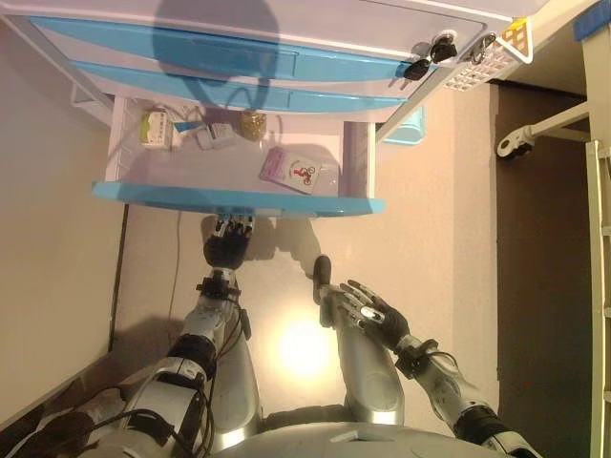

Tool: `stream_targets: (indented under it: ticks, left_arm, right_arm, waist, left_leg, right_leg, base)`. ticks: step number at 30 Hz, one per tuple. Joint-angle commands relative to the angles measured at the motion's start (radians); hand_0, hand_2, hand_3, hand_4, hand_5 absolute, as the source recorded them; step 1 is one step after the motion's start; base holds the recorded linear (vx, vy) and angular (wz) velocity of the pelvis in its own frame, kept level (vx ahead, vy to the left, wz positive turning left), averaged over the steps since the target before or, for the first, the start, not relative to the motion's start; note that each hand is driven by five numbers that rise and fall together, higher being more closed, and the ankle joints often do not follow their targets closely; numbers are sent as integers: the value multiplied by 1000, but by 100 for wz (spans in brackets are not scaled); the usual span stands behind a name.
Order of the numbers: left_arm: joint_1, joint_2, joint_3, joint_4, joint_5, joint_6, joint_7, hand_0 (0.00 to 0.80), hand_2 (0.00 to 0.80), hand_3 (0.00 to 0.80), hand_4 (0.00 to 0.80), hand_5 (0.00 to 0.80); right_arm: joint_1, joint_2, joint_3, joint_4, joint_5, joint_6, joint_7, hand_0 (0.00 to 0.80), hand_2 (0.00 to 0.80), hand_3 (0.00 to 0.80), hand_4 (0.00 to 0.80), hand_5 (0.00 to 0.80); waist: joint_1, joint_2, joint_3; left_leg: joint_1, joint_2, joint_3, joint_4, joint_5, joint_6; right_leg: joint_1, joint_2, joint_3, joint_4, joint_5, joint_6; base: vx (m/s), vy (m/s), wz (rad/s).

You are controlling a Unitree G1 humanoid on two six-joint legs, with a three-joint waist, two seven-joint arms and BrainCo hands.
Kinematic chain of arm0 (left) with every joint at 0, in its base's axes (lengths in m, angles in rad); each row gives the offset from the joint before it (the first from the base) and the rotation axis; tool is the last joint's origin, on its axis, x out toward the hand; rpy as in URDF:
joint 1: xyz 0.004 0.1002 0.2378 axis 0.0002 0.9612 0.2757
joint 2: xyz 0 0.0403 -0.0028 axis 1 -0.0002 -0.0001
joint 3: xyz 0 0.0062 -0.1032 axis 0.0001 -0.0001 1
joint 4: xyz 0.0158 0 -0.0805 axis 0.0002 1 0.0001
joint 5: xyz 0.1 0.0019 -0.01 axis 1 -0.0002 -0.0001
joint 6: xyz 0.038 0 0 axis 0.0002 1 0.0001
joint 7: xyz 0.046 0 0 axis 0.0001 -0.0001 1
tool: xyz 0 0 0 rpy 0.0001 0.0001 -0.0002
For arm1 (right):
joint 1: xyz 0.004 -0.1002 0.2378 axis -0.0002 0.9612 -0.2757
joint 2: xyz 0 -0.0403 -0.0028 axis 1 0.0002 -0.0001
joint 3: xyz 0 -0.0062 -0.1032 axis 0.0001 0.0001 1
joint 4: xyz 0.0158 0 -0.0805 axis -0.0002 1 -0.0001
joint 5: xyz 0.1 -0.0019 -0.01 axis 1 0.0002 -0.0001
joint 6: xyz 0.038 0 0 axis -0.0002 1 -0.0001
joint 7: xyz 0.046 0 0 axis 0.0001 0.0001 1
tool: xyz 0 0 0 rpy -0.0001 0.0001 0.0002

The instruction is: Open the drawer and pick up the medicine

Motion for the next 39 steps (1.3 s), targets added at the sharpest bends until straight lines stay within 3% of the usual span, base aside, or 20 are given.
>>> stream_targets:
  ticks: [1, 20, 26, 39]
  left_arm:
    - [127, -1, 16, 44, 1, 33, 16, 800, 800, 800, 800, 800]
    - [285, 20, 24, 56, -3, 108, 114, 800, 800, 800, 800, 800]
    - [287, 28, 39, 97, -6, 114, 182, 800, 800, 800, 800, 800]
    - [334, 28, 60, 116, 9, 127, 204, 800, 800, 800, 800, 800]
  right_arm:
    - [106, 18, 6, -74, -23, 11, 10, 0, 0, 0, 0, 0]
    - [137, 3, -25, -56, -17, -16, 23, 0, 0, 0, 0, 0]
    - [133, 6, -33, -33, -23, -20, 32, 0, 0, 0, 0, 0]
    - [139, 14, -44, -8, -17, -47, 36, 0, 0, 0, 0, 0]
  waist:
    - [24, 0, -32]
    - [69, 22, -27]
    - [73, 20, -30]
    - [94, 9, -25]
  left_leg:
    - [-18, -38, -3, -51, 87, 69]
    - [-15, -60, -38, -64, 96, 71]
    - [-19, -63, -44, -56, 95, 72]
    - [-24, -62, -51, -58, 94, 72]
  right_leg:
    - [33, 22, -47, 76, -39, -4]
    - [52, 14, -74, 57, -35, -7]
    - [53, 13, -76, 59, -35, -6]
    - [58, 12, -89, 44, -24, 0]
  base:
    - [0, 0, 0]
    - [4, 1, 1]
    - [-1, 2, 1]
    - [1, -3, 2]
